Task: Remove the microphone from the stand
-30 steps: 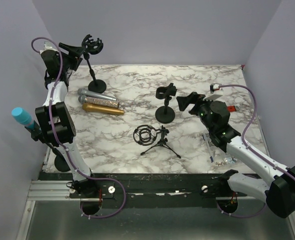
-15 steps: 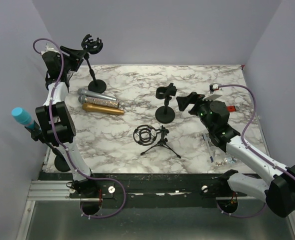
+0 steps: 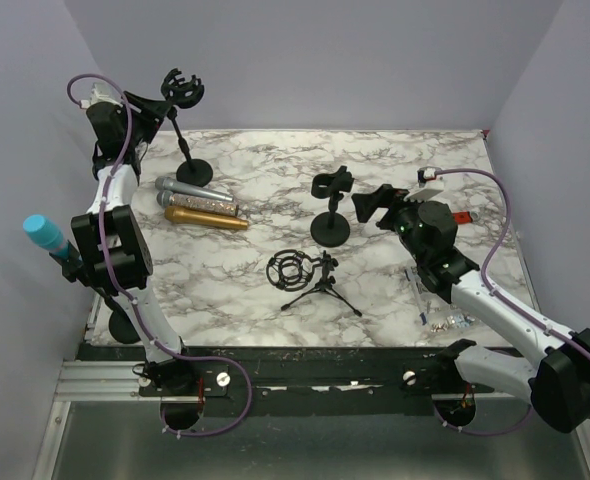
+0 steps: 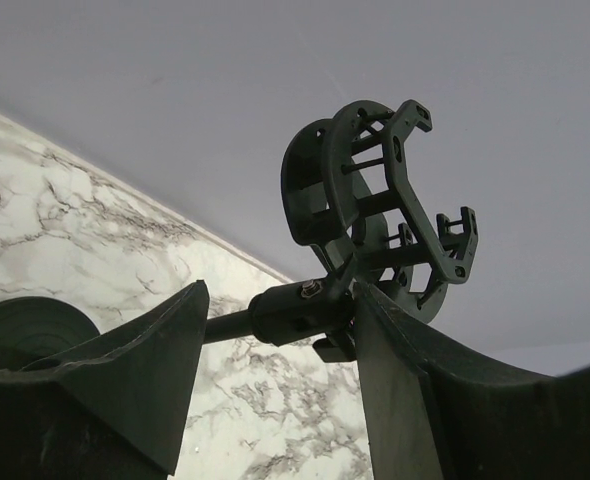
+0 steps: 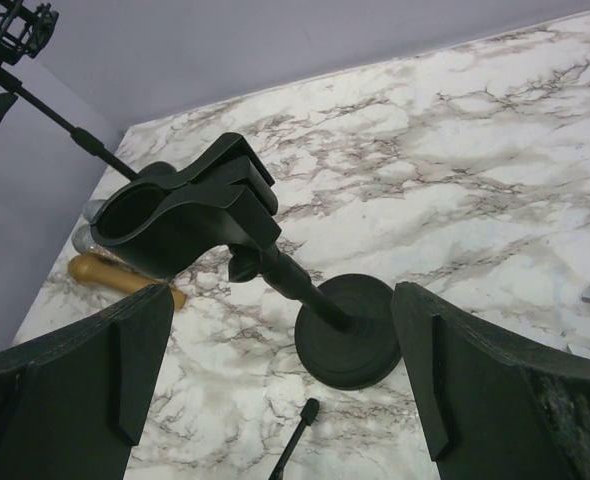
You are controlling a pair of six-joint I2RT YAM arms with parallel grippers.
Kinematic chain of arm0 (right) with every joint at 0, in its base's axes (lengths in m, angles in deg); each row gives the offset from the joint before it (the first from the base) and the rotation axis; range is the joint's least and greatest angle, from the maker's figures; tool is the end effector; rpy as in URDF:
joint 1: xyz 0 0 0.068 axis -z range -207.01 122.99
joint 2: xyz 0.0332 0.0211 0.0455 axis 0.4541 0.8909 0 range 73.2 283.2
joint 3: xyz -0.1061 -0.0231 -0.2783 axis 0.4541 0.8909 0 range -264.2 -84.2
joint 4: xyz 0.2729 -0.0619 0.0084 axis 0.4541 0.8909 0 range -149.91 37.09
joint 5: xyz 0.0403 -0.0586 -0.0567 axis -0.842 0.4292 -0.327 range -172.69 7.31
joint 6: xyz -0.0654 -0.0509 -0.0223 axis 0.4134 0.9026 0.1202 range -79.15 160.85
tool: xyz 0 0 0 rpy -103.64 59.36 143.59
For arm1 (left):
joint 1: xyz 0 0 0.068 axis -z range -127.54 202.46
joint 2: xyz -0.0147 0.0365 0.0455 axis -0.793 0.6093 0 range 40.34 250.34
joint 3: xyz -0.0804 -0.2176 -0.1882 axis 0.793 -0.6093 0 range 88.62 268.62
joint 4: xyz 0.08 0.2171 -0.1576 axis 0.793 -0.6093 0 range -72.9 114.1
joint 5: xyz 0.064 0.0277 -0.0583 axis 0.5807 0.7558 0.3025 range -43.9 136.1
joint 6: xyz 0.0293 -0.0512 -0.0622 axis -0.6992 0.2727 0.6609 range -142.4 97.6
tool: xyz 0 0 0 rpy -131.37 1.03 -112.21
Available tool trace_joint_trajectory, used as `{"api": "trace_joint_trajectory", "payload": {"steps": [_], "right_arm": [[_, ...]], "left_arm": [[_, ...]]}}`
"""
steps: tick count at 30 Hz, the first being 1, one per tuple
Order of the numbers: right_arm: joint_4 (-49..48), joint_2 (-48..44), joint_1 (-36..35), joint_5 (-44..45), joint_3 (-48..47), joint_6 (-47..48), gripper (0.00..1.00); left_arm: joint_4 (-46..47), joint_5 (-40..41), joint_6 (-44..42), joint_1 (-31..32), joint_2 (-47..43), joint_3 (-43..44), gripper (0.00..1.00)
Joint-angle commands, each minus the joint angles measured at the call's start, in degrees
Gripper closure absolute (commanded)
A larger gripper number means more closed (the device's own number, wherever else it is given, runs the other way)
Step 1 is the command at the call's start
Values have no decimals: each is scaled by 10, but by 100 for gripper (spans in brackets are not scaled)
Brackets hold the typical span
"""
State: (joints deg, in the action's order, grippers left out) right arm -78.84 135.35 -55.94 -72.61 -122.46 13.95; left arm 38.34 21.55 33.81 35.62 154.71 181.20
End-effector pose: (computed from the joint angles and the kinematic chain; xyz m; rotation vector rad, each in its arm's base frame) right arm 0.2676 0.1327 0.3054 0.1064 1.6869 0.5917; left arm 0.5349 0.1292 0.3170 -0.7682 1.5937 -0.8690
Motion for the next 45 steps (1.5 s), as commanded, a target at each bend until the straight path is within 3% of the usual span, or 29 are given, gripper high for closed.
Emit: {"api": "trace_joint_trajectory", "payload": {"steps": [1, 12, 16, 24, 29, 33, 35, 41, 45], "right_arm": [[-18, 3, -2, 16, -6, 9, 0], [-19, 15, -3, 11, -8, 5, 0], [-20, 16, -2, 12, -7, 6, 0], [-19, 13, -2, 15, -8, 8, 0], [-18, 17, -3, 9, -12, 8, 0], [-15, 16, -3, 3, -16, 7, 0], [-12, 13, -3, 3, -19, 5, 0], [10, 37, -3, -10, -46, -5, 0], [31, 41, -3, -35, -67, -21, 0]], "left_arm": [[-152, 20, -75, -1, 58, -42, 40], [-258, 52, -46, 4, 74, -8, 40], [-309, 45, -63, 4, 98, 46, 41], [-332, 32, -66, 5, 107, 82, 42], [-410, 47, -85, 19, 81, 211, 27], [-466, 109, -121, 42, 36, 321, 2], [-480, 122, -126, 48, 9, 346, 2], [-502, 109, -175, 88, -103, 308, 2], [-456, 142, -245, 154, -257, 137, 2]]}}
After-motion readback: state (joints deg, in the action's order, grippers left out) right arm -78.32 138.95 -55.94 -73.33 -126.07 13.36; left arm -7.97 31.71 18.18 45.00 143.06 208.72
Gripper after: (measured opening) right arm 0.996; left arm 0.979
